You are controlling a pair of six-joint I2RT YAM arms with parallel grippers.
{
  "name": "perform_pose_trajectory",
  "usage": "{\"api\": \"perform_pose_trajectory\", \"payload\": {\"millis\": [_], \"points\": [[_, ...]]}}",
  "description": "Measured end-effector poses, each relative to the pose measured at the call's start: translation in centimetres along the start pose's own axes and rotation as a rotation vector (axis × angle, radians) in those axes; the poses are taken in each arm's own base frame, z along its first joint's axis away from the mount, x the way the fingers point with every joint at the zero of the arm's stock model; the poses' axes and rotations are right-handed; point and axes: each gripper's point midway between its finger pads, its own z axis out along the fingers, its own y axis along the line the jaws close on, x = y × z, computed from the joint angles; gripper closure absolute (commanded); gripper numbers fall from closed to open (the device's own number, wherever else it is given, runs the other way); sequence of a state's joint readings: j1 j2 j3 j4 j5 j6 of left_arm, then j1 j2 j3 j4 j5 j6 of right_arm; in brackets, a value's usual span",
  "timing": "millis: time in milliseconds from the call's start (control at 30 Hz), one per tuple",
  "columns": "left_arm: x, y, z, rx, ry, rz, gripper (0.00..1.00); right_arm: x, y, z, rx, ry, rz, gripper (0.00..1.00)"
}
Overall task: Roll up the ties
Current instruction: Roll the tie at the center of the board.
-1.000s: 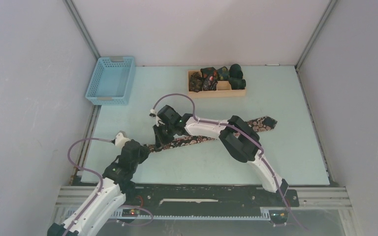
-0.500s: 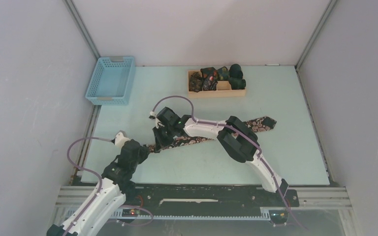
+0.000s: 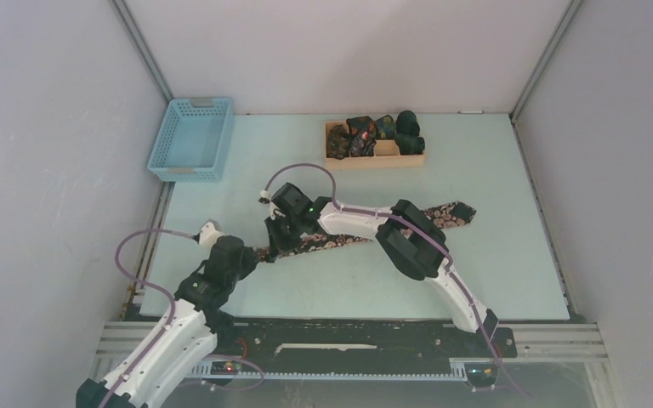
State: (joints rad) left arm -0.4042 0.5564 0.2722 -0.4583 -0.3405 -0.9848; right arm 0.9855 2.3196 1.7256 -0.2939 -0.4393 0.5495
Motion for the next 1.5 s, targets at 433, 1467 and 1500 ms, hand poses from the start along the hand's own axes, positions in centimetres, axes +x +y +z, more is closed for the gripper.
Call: {"api": "perform_pose_trajectory", "payload": {"millis": [433,1467,1500], "points": [[0.1,-3.3,-0.3,0.034,0.03,0.067,1.0,-1.2,-1.3,-0.6,0.042,-0.024,0.02,1.0],[4.0,-6.5,3.0,0.009,0.121,0.205,0.92,-3.6,-6.5,-9.0,0.124,-0.193,0.125,1.0],[4.1,-6.8,3.1,0.013,0.128,0.21,0.9,-4.0,-6.8,-9.4,0.128,-0.204,0.13,1.0]]}}
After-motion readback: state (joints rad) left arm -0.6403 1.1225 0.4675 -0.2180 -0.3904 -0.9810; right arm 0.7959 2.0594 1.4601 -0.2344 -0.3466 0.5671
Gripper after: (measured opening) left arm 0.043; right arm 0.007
